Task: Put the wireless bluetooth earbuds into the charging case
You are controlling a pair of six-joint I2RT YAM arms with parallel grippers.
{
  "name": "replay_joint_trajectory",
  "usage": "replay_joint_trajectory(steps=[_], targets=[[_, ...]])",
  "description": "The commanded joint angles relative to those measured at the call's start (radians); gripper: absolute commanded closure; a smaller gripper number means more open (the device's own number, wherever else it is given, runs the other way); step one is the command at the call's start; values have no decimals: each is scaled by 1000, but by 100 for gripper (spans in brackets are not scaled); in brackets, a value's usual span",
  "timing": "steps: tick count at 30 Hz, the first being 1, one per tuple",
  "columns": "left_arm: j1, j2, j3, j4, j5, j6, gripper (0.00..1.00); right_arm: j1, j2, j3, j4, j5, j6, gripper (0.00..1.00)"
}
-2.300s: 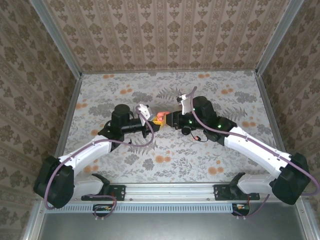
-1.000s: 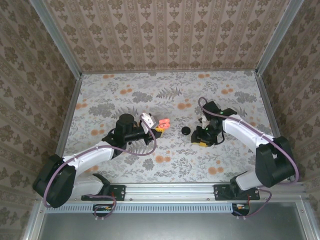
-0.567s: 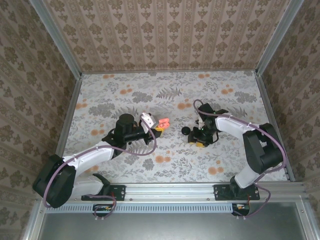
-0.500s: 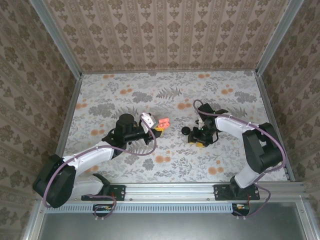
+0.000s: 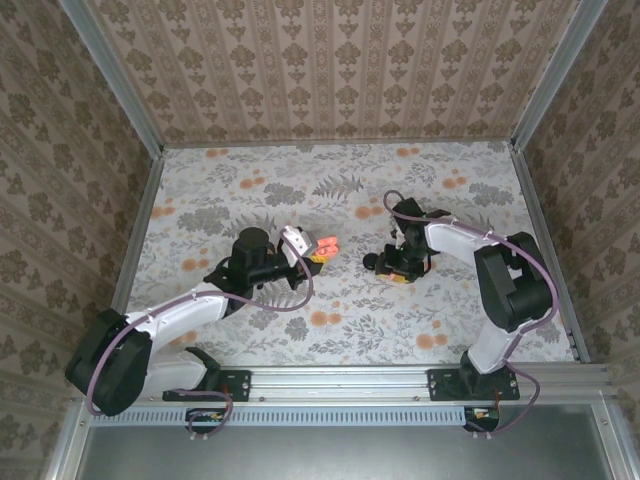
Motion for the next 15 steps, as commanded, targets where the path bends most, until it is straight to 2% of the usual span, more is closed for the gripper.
replay_joint_trajectory(steps=[1,8,12,15], targets=[[4,-16,0,-10,-4,26,85,-13,33,44,-13,41,-31,52],[9,-16,0,-15,-6,28,85,-20,82,107,-44,41,-67,52],[9,-19,-2,-15,-8,28,85,-16,90,124,-86,53,-87,58],[9,-19,-4,-15,-5,27,85,-6,90,138,-142,96,-114,59]])
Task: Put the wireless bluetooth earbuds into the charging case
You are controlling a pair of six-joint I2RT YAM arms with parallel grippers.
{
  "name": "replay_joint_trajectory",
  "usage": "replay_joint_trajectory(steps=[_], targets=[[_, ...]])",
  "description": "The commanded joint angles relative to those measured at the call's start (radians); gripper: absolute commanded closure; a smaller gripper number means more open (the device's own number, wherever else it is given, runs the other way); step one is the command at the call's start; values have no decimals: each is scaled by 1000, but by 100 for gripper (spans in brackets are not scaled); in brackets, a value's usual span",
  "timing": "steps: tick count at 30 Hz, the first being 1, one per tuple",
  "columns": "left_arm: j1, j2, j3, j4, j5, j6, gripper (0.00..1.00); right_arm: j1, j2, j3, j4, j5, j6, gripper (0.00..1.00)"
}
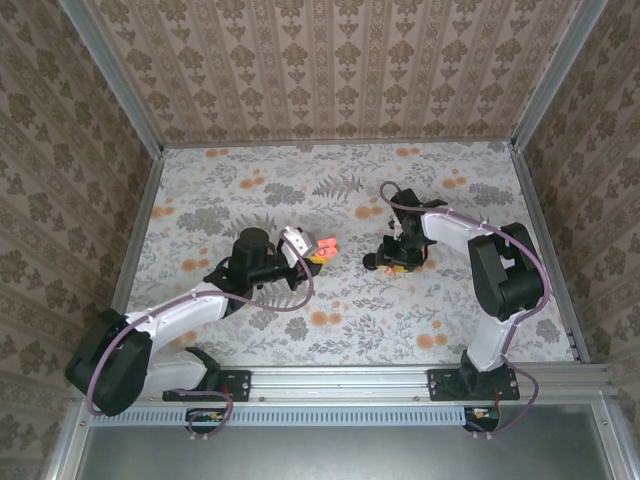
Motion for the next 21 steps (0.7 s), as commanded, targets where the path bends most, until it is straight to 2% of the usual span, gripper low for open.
replay_joint_trajectory(steps=[1,7,14,21], targets=[[8,-19,-2,5,0,19,85,14,15,36,-115,69,-55,58],[8,-20,-2,3,2,19,85,39,18,68,-177,111,-174,57],[8,-28,-3,-3,-4,21,85,50,1,97,-193,92,-330,56],[8,-34,1,-15,-7,27,85,58,-1,94,-159,59,-372,56]])
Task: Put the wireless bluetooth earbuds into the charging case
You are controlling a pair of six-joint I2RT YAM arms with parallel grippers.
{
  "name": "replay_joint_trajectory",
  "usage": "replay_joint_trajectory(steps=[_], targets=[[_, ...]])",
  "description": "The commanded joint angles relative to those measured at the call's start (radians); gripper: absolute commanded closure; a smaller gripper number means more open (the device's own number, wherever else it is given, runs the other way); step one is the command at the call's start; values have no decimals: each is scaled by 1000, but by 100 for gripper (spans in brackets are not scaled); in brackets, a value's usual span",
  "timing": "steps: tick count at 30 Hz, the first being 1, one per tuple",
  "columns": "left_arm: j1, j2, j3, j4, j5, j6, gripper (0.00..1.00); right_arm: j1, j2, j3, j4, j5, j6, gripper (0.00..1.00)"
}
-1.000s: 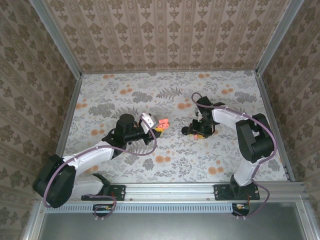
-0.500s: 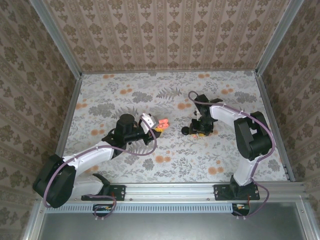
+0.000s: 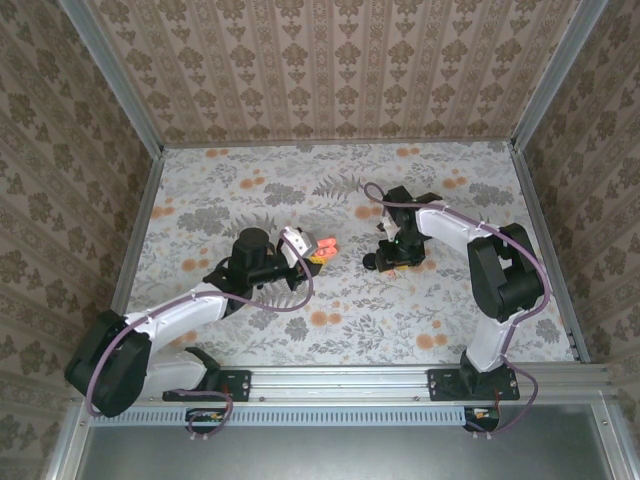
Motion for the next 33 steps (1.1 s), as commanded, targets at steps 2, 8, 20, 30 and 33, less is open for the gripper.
replay_joint_trajectory(steps=[2,8,20,30,33], targets=[[8,-23,1,-8,-3,25,85,18,4,19,-13,-8,-64,56],[7,-26,3,-15,-4,24,85,42,27,34,-25,44,-112,55],[8,-21,12,-23,-6,29,85,47,75,72,-52,116,-164,51],[9,-17,22,-33,-6,34,85,51,105,93,-63,105,-186,55],[8,-13,24,-34,-4,36,85,54,112,98,-73,105,-197,57]])
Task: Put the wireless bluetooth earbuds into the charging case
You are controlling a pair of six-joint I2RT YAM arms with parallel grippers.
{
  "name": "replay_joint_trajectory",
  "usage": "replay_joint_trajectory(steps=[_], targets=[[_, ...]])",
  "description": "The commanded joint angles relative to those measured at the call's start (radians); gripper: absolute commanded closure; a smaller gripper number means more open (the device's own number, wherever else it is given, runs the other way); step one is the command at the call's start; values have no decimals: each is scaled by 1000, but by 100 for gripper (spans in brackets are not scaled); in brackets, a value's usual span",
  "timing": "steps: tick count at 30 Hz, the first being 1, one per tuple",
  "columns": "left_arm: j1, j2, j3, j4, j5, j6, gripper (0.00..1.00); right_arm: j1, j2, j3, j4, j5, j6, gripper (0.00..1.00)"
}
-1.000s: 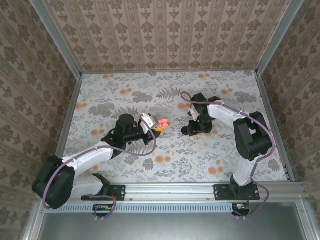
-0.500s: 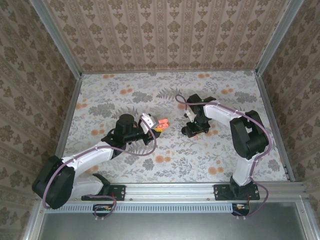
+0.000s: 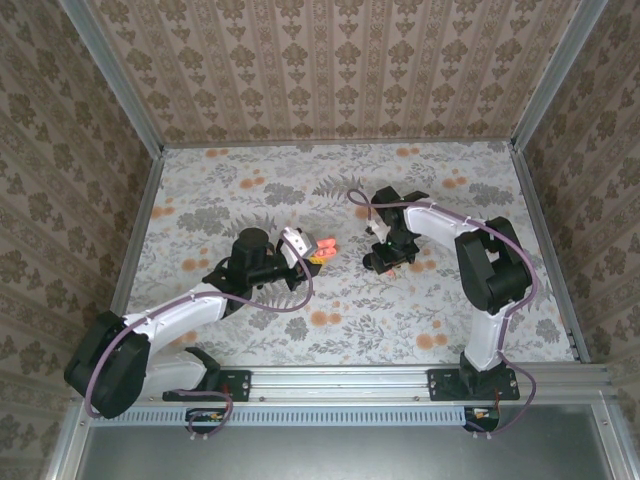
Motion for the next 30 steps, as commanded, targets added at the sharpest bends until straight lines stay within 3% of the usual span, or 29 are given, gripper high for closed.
replay_joint_trajectory(steps=[1,16,30], targets=[[8,-10,23,-12,-2,24,85,8,27,25,-50,14,-34,57],[8,-10,22,-15,-4,23,85,28,63,24,-71,58,-56,58],[8,-13,21,-22,-6,23,85,37,63,4,-49,101,-35,73]])
